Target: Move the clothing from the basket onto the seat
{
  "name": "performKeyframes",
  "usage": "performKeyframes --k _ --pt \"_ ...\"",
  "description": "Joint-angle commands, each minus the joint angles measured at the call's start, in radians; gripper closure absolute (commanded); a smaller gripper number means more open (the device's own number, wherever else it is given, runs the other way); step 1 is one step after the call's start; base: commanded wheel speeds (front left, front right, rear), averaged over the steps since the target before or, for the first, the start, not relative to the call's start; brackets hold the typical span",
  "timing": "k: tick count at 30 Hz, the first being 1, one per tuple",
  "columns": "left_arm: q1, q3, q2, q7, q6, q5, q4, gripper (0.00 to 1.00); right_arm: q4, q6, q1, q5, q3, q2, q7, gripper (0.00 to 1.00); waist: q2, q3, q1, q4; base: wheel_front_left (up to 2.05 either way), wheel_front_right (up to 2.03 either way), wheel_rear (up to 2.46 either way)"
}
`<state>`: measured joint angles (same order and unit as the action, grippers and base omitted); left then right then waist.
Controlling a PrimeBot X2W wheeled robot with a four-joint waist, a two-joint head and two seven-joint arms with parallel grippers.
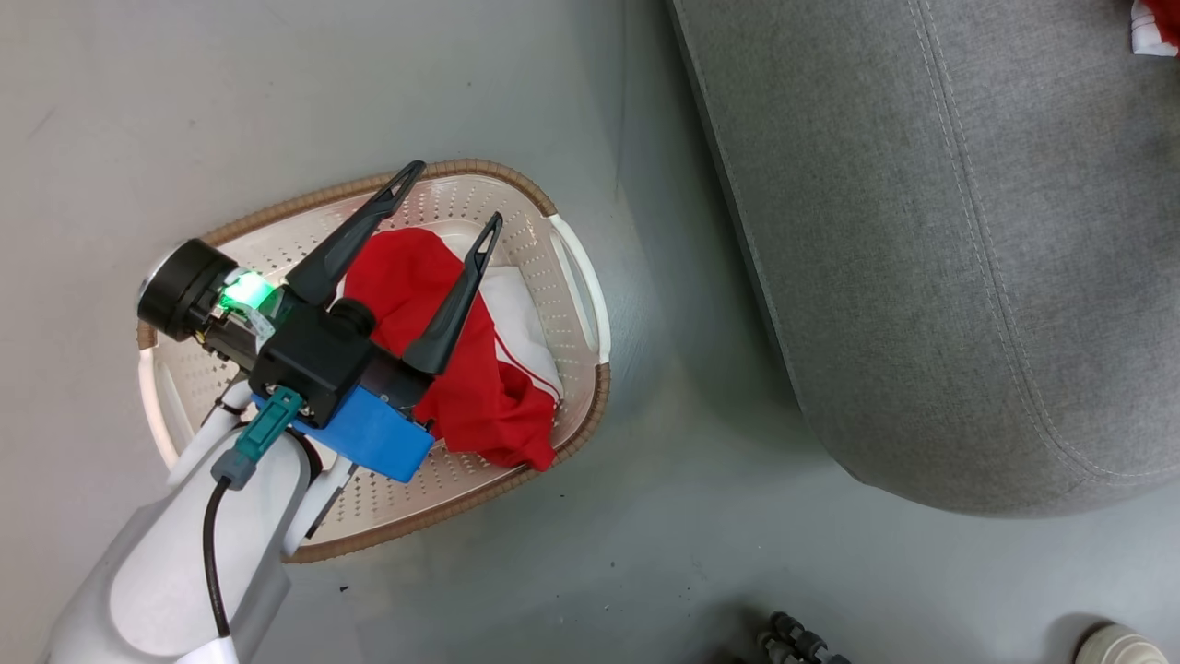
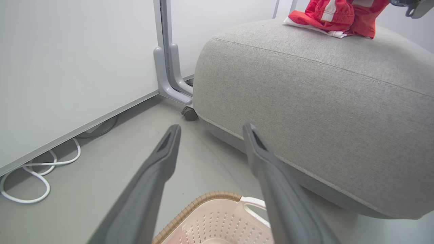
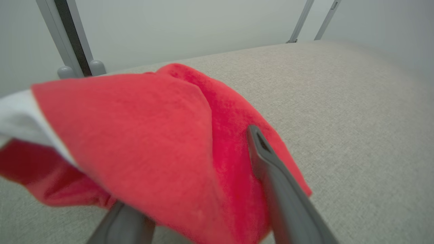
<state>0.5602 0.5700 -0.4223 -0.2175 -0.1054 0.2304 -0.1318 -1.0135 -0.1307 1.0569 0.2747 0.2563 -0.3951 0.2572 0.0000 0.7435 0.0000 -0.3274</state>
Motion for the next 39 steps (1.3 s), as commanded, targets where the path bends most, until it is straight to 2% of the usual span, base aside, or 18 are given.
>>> performKeyframes --k 1,12,18,23,31,34,39 --pt "0.013 0.004 0.000 -0.005 0.002 0.006 -0.004 0.00 -0.004 0.000 0.012 0.003 -0.004 -0.008 0.006 0.00 0.0000 -0.003 0.0000 0.002 0.00 0.00 0.00" --pt "0.001 0.007 0.044 -0.035 0.012 0.026 -0.051 0.00 -0.019 0.000 -0.026 -0.001 -0.042 -0.029 0.008 0.00 0.0000 -0.065 0.0000 0.025 0.00 0.00 0.00" --pt "-0.026 0.003 0.100 -0.048 0.011 0.042 -0.104 0.00 0.008 0.000 -0.098 -0.013 -0.076 -0.046 0.009 0.00 0.0000 -0.153 0.0000 0.060 0.00 0.00 0.00" --pt "-0.077 -0.038 0.155 -0.048 0.009 0.054 -0.113 0.00 0.032 0.000 -0.176 -0.028 -0.106 -0.052 -0.002 0.00 0.0000 -0.252 0.0000 0.091 0.00 0.00 0.00" --pt "-0.212 -0.135 0.232 -0.049 -0.002 0.050 -0.129 0.00 0.130 0.000 -0.318 -0.078 -0.133 -0.020 -0.015 0.00 0.0000 -0.419 0.0000 0.135 0.00 0.00 0.00" --pt "-0.261 -0.172 0.260 -0.049 -0.009 0.043 -0.139 0.00 0.190 0.000 -0.393 -0.106 -0.101 -0.007 -0.011 0.00 0.0000 -0.486 0.0000 0.163 0.00 0.00 0.00" --pt "-0.335 -0.237 0.288 -0.049 -0.016 0.030 -0.152 0.00 0.332 0.000 -0.537 -0.162 -0.054 0.067 -0.017 0.00 0.0000 -0.573 0.0000 0.204 0.00 0.00 0.00"
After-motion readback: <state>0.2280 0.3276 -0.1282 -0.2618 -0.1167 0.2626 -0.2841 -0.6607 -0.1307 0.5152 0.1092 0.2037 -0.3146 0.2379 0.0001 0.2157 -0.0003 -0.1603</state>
